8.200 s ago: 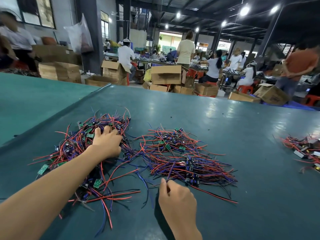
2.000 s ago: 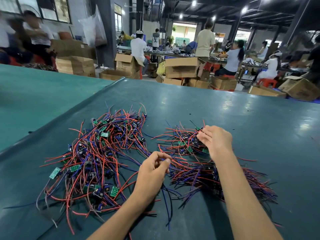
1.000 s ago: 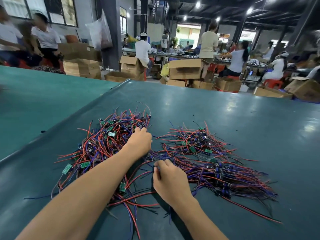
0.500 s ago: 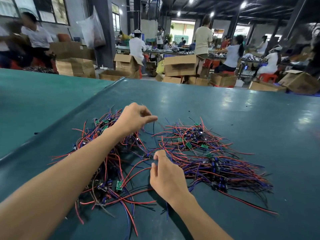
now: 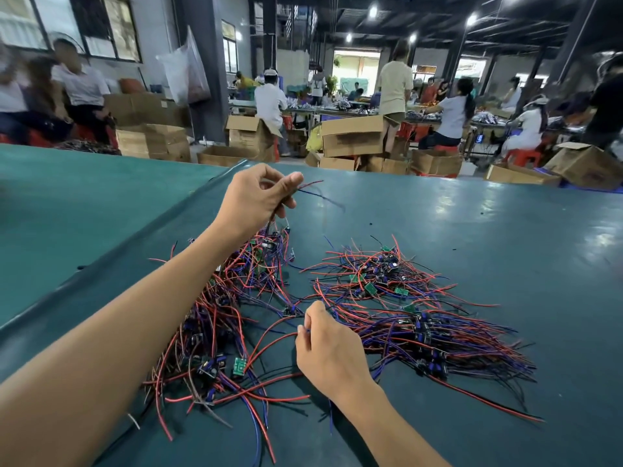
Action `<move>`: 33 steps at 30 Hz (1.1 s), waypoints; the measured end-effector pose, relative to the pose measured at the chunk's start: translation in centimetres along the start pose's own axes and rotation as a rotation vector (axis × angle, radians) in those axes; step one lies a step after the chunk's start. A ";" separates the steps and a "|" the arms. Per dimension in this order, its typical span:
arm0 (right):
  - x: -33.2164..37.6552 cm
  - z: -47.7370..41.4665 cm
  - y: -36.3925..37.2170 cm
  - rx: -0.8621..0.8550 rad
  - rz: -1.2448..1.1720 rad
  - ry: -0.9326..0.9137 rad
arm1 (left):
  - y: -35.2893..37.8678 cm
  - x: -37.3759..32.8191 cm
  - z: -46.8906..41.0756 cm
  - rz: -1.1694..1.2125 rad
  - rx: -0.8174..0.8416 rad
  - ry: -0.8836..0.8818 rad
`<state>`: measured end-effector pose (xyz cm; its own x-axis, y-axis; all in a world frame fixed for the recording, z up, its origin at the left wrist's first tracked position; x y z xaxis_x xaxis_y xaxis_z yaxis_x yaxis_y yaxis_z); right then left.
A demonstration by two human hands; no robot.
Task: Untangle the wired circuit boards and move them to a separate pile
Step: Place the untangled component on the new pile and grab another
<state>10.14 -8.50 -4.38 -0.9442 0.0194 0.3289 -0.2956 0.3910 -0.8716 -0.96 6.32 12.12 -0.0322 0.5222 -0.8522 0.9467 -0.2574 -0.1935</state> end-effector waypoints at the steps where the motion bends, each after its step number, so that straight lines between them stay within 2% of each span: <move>1: 0.0 0.0 0.0 0.002 0.003 -0.001 | 0.0 -0.2 0.1 0.058 0.008 -0.031; 5: -0.1 -0.1 0.2 0.012 0.019 -0.005 | 0.6 -1.3 0.5 0.523 0.020 -0.257; 7: -0.1 -0.1 0.2 0.016 0.013 -0.007 | 0.7 -1.8 0.4 0.618 -0.019 -0.276; 9: -0.1 -0.1 0.2 0.018 0.008 -0.012 | 0.5 -2.1 0.3 0.600 -0.055 -0.273; 11: -0.1 -0.1 0.2 0.016 0.007 -0.015 | 0.0 -2.0 0.3 0.464 -0.078 -0.230; 13: -0.2 -0.1 0.3 0.015 0.011 -0.021 | -0.9 -2.0 0.2 0.242 -0.077 -0.102; 14: -0.2 -0.1 0.3 0.014 0.014 -0.023 | -1.4 -2.0 0.2 0.208 -0.078 -0.032; 17: -0.1 -0.2 0.3 0.006 0.009 -0.027 | -2.9 -1.8 0.1 0.327 -0.054 0.026; 21: -0.2 -0.2 0.3 0.001 0.008 -0.019 | -2.1 -0.9 1.4 0.065 0.149 -0.113; 25: -0.2 -0.1 0.3 -0.011 -0.027 -0.028 | -1.7 -1.0 2.6 0.094 0.160 -0.179; 28: -0.2 0.0 -0.3 -0.110 -0.150 -0.038 | -0.9 -1.8 4.2 -0.018 0.241 -0.137; 31: 0.0 0.0 -0.9 -0.270 -0.285 -0.064 | 0.1 -1.9 6.2 0.083 0.268 -0.175; 33: 0.3 -0.2 -1.2 -0.293 -0.401 -0.088 | 0.4 -1.8 7.4 0.205 0.266 -0.227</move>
<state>10.26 -8.79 -3.22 -0.7770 -0.2577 0.5743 -0.5961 0.5942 -0.5399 -2.84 -0.72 9.97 0.0506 0.2531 -0.9661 0.8258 -0.5547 -0.1021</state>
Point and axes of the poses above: each hand's wrist, its own z-axis away from the middle knuckle, its own y-axis out of the palm, x = y × z, the point moved 2 cm from there along -z, towards the middle knuckle, and after that the axes turned 3 degrees about z, right-handed, at the moved point
